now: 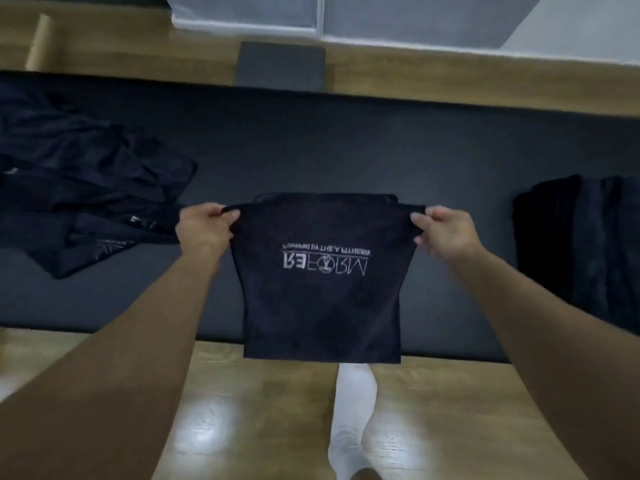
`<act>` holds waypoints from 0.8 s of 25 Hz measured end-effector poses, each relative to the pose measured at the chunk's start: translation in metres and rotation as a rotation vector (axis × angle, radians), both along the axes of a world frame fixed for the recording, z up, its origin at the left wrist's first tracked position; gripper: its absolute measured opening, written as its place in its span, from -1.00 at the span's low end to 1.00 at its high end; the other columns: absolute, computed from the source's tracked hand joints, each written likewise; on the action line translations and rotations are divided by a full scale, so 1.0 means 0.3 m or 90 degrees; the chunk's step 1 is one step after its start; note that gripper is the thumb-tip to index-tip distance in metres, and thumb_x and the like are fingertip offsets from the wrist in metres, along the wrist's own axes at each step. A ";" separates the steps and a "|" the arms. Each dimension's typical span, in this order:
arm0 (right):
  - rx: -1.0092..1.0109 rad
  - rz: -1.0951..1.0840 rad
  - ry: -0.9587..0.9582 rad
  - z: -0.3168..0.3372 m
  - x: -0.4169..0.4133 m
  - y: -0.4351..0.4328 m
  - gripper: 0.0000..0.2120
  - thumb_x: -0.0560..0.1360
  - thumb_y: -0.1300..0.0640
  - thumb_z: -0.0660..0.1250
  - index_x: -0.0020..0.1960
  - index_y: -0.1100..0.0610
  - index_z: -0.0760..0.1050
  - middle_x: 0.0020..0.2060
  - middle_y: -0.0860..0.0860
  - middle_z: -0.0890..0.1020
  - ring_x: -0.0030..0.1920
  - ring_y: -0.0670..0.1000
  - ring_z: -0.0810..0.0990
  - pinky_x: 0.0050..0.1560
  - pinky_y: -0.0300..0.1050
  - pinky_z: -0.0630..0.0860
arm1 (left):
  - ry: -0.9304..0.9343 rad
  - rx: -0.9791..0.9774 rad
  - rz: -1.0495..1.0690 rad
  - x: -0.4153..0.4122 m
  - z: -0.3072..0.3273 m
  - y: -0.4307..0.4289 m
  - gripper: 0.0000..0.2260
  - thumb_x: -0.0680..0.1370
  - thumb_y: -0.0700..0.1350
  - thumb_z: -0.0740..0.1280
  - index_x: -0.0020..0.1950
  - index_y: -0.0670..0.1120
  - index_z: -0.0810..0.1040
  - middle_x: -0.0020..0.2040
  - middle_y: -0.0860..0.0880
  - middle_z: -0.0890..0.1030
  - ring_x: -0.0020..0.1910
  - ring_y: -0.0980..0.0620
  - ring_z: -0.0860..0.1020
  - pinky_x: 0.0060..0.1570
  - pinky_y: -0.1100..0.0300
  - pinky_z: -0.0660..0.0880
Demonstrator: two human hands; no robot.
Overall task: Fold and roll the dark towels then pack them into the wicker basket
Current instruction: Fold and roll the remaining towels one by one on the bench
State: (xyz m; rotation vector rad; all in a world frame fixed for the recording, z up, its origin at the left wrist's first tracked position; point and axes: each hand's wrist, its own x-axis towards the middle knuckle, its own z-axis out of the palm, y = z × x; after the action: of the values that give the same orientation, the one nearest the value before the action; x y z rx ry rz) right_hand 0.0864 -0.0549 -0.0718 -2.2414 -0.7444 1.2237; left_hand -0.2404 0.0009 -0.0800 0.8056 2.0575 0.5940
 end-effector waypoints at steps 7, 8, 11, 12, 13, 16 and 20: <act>-0.039 -0.025 -0.036 -0.476 0.041 0.230 -0.86 0.50 0.04 0.44 -0.15 0.06 0.53 -0.27 -0.10 0.56 -0.19 -0.06 0.53 -0.06 -0.22 0.44 | 0.026 -0.042 0.020 0.030 -0.415 0.192 -0.84 0.55 -0.09 0.44 0.07 -0.12 0.61 -0.06 0.04 0.57 -0.04 0.07 0.51 -0.03 0.27 0.48; -0.025 -0.054 -0.033 -0.495 0.036 0.236 -0.88 0.50 0.04 0.44 -0.12 0.05 0.55 -0.21 -0.10 0.59 -0.17 -0.08 0.55 -0.04 -0.22 0.46 | 0.000 -0.037 0.061 0.027 -0.431 0.206 -0.92 0.55 -0.09 0.43 -0.03 -0.07 0.59 -0.13 0.07 0.56 -0.07 0.07 0.52 -0.07 0.26 0.51; 0.029 -0.164 0.009 -0.518 0.024 0.225 -0.87 0.49 0.06 0.45 0.01 0.06 0.60 -0.11 -0.09 0.65 -0.07 -0.08 0.61 0.02 -0.20 0.57 | -0.054 -0.037 0.120 0.004 -0.462 0.230 -0.89 0.56 -0.07 0.42 -0.14 -0.01 0.54 -0.18 0.08 0.55 -0.06 0.06 0.55 -0.03 0.15 0.59; 0.038 -0.172 0.011 -0.510 0.017 0.218 -0.83 0.49 0.08 0.45 0.07 0.07 0.58 -0.12 -0.11 0.62 -0.09 -0.11 0.60 -0.02 -0.24 0.56 | -0.049 -0.044 0.100 -0.003 -0.461 0.227 -0.91 0.55 -0.06 0.44 -0.07 -0.03 0.55 -0.15 0.07 0.57 -0.03 0.04 0.56 0.00 0.12 0.60; 0.041 -0.162 0.004 -0.507 0.014 0.217 -0.76 0.49 0.08 0.46 0.13 0.06 0.54 -0.14 -0.12 0.58 -0.13 -0.14 0.57 -0.08 -0.30 0.53 | -0.041 -0.049 0.058 -0.010 -0.458 0.227 -0.85 0.52 -0.05 0.47 0.02 -0.05 0.57 -0.09 0.04 0.59 0.00 0.03 0.57 0.02 0.11 0.60; -0.008 -0.078 -0.045 -0.487 0.016 0.243 -0.69 0.47 0.06 0.47 0.16 0.07 0.48 -0.11 -0.09 0.51 -0.15 -0.13 0.51 -0.15 -0.32 0.41 | 0.026 -0.074 -0.093 -0.011 -0.457 0.232 -0.61 0.45 -0.05 0.54 0.23 -0.08 0.56 0.06 0.00 0.58 0.04 0.02 0.56 0.05 0.15 0.55; -0.041 -0.039 -0.020 -0.458 -0.010 0.285 -0.77 0.47 0.13 0.47 -0.19 0.03 0.40 -0.10 -0.01 0.59 -0.10 -0.01 0.56 -0.06 -0.13 0.56 | -0.026 -0.053 -0.096 0.050 -0.440 0.234 -0.70 0.45 -0.19 0.51 0.16 -0.06 0.60 0.05 0.01 0.64 0.03 -0.01 0.62 -0.06 0.18 0.58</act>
State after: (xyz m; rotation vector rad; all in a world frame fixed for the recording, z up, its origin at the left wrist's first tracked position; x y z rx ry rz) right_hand 0.0833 0.0307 -0.2091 -2.3225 -0.6520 1.2010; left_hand -0.2253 0.0712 -0.2120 0.8841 1.9504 0.4353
